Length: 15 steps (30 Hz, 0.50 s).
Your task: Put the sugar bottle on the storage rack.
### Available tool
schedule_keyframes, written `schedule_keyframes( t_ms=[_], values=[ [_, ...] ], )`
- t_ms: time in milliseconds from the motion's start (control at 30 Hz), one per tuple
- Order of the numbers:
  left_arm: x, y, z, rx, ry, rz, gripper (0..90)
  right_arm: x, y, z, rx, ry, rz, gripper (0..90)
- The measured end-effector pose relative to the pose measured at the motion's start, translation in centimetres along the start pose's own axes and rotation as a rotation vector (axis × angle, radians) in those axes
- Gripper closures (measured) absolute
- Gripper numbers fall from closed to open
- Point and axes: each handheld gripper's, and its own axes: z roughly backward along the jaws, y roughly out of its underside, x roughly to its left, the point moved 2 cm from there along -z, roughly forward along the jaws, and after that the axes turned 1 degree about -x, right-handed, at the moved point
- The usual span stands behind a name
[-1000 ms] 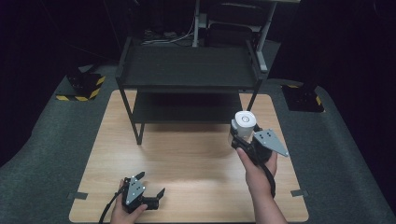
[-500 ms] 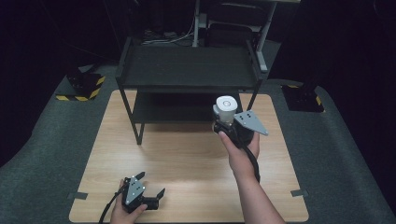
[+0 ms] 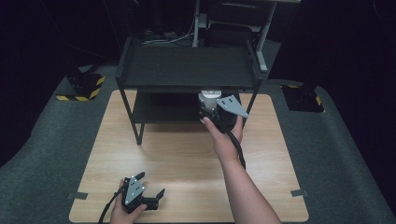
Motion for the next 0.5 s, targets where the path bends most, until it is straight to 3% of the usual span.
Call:
schedule_keyframes(
  t_ms=[300, 500],
  values=[
    [0.0, 0.1, 0.0, -0.005, 0.002, -0.001, 0.4, 0.7, 0.2, -2.8, -0.002, 0.02, -0.016, 31.3],
    [0.0, 0.1, 0.0, -0.005, 0.004, -0.001, 0.5, 0.7, 1.1, -4.0, -0.008, 0.034, 0.003, 31.3]
  ],
)
